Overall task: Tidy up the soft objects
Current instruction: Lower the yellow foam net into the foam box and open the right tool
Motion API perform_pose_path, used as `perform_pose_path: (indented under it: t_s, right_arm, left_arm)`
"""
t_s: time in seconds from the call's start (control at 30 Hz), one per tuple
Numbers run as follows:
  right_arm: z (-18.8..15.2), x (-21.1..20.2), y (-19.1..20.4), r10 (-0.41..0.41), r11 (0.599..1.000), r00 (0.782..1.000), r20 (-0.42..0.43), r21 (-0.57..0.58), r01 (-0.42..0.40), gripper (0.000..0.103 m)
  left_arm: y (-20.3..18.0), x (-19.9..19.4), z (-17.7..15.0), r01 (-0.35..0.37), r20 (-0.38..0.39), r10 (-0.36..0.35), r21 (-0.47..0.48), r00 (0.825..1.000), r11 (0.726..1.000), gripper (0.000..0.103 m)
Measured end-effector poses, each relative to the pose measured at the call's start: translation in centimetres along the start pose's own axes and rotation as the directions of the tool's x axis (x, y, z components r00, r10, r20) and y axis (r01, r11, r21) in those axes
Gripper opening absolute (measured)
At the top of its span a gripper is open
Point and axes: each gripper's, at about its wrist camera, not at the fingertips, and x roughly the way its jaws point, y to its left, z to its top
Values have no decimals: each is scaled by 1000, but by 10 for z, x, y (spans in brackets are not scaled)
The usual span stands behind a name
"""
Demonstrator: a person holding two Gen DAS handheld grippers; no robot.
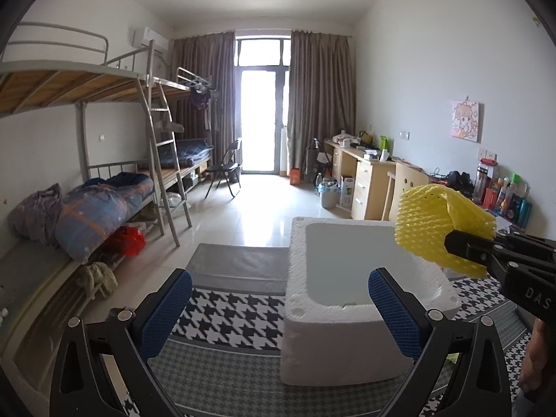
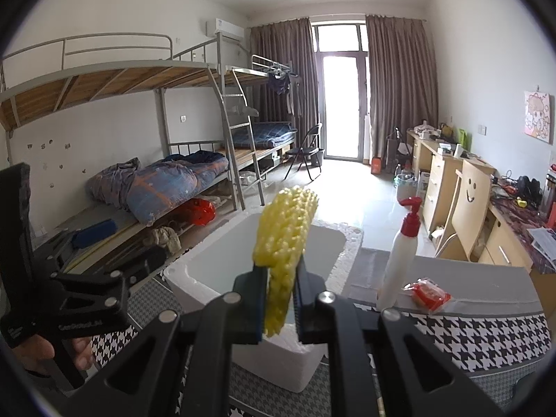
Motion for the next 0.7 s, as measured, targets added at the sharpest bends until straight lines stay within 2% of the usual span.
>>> perform_pose_path:
  t_s: [0.7]
  right_arm:
    - [2,37,-3,30,1000,997,-72,-5,-30,16]
  left_arm:
    - [21,-9,-16,-66,-22,66,-18,998,998,102]
